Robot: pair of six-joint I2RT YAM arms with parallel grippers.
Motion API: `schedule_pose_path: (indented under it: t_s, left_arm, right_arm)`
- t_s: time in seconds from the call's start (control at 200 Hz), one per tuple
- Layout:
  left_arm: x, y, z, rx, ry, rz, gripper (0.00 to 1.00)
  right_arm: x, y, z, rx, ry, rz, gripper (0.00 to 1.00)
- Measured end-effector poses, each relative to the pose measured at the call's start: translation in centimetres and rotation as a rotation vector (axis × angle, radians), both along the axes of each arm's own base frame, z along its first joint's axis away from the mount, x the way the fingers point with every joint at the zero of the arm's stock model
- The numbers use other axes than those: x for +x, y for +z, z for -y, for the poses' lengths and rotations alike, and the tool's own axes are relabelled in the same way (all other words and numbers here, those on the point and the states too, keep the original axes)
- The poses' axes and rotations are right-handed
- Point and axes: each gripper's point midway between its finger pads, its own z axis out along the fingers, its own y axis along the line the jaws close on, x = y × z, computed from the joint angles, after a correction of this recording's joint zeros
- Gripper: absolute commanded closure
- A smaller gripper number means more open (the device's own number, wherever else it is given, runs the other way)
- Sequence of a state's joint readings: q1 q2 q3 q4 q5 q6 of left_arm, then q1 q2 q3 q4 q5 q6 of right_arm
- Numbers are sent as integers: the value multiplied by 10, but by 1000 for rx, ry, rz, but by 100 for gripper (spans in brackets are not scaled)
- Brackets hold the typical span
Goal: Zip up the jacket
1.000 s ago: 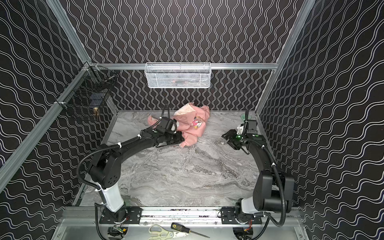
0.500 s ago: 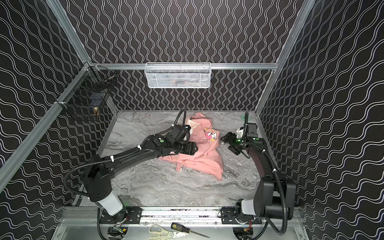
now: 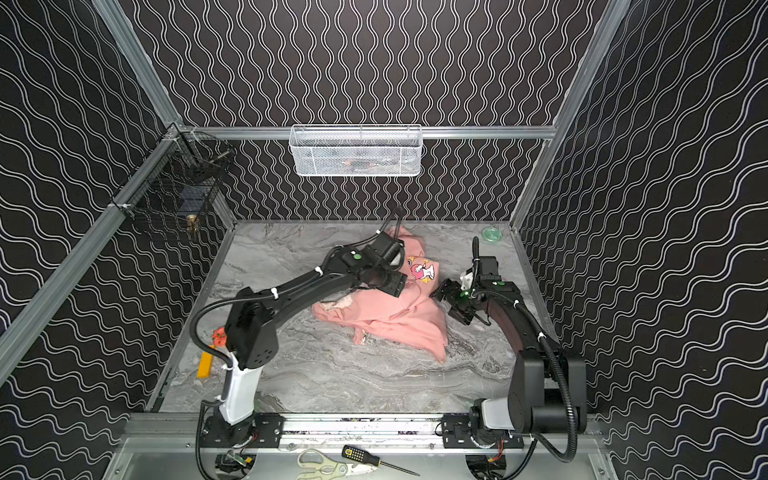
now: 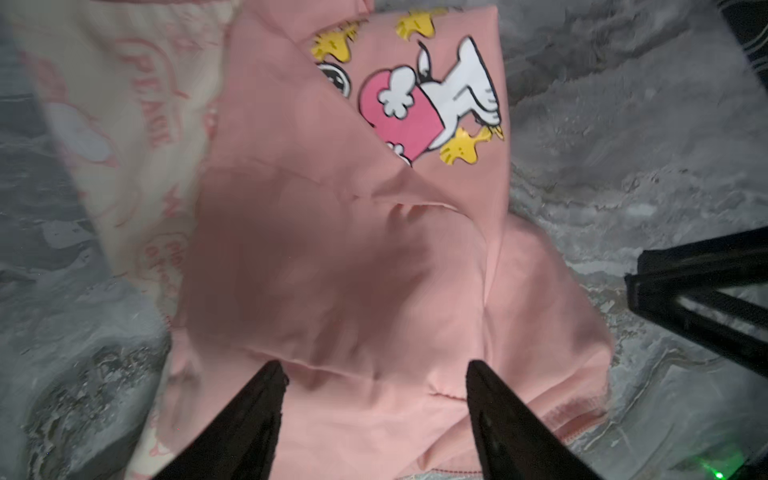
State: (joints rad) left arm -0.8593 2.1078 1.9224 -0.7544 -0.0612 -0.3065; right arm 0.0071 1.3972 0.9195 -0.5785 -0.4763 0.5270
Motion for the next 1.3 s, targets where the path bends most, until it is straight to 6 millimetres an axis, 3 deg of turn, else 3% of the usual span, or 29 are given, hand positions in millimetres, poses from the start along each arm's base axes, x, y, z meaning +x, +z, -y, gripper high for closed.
schedule_pose_path:
  t_s: [0.225, 0.39, 0.45, 0.52, 0.606, 0.736, 0.886, 1.001, 1.131, 1.296]
  left_arm:
    - [-22, -42, 14, 135, -86, -36, 24]
    - [-26, -59, 18, 206, -110, -32, 28]
    - [-25, -66, 20, 230, -117, -29, 35]
    - [-22, -74, 20, 258, -118, -32, 51]
    - [-20, -72, 20, 273, -127, -26, 68]
    - [-20, -40, 21, 219, -129, 5, 78]
    - [-15, 21, 17, 67, -120, 53, 80]
    - [-6, 66, 9, -41, -100, 97, 91]
    - [6, 105, -7, -155, -58, 119, 95]
    - [28, 153, -49, -279, 52, 160, 96]
  right_arm:
    - [-14, -16, 2, -15, -5, -54, 12]
    - [-22, -26, 2, -15, -5, -84, 12]
    - [-25, -28, 2, -15, -5, -92, 12]
    - [-27, -30, 2, -14, -4, -98, 14]
    - [-28, -29, 1, -13, 0, -95, 24]
    - [-32, -28, -6, 2, 15, -95, 32]
    - [-36, -27, -22, 8, 66, -89, 18]
    - [-39, -27, -34, 6, 94, -92, 15]
    - [-39, -30, -43, -6, 120, -97, 13]
    - [-39, -35, -53, -43, 159, -103, 11]
